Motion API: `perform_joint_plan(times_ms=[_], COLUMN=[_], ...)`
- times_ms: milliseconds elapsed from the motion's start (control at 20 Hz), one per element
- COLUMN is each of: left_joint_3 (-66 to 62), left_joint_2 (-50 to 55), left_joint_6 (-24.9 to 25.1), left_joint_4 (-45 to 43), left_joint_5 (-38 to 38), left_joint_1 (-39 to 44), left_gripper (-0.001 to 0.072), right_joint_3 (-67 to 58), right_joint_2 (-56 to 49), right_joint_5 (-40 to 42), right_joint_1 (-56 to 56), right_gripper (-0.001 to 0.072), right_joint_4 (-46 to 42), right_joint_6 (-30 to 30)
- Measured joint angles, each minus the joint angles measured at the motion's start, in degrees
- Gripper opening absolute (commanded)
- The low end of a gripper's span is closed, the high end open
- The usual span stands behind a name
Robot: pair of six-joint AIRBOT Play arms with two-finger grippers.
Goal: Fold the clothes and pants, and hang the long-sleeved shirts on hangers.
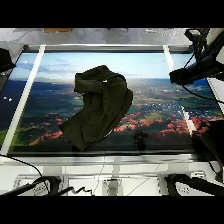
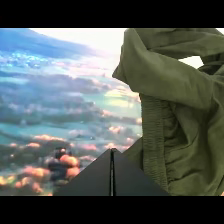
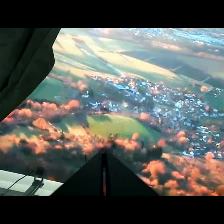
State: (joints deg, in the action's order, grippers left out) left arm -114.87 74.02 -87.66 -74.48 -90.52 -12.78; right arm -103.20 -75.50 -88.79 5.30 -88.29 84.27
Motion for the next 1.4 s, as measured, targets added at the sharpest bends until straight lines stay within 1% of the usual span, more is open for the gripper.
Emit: perform_joint_plan(times_ms=[900, 1000, 1100, 1250, 1400], left_joint_3=[0.0, 0.0, 0.0, 0.0, 0.0], left_joint_2=[0.0, 0.0, 0.2, 0.5, 1.5], left_joint_6=[0.0, 0.0, 0.0, 0.0, 0.0], left_joint_4=[0.0, 0.0, 0.0, 1.1, 3.0], left_joint_5=[0.0, 0.2, 0.5, 0.8, 1.2], left_joint_1=[0.0, 0.0, 0.0, 0.0, 0.0], left_gripper=[0.0017, 0.0016, 0.0016, 0.0016, 0.0016], right_joint_3=[0.0, 0.0, 0.2, 2.3, 8.1], right_joint_2=[0.0, 0.0, -0.2, -0.7, -0.9], right_joint_5=[0.4, 1.6, 2.0, 1.5, 2.9], right_joint_1=[0.0, 0.0, 0.2, 2.7, 9.5], right_gripper=[0.0033, 0.0032, 0.0033, 0.0033, 0.0032], right_joint_4=[1.0, 4.1, 9.8, 21.2, 26.4], right_joint_6=[0.0, 0.0, -0.5, -5.9, -12.7])
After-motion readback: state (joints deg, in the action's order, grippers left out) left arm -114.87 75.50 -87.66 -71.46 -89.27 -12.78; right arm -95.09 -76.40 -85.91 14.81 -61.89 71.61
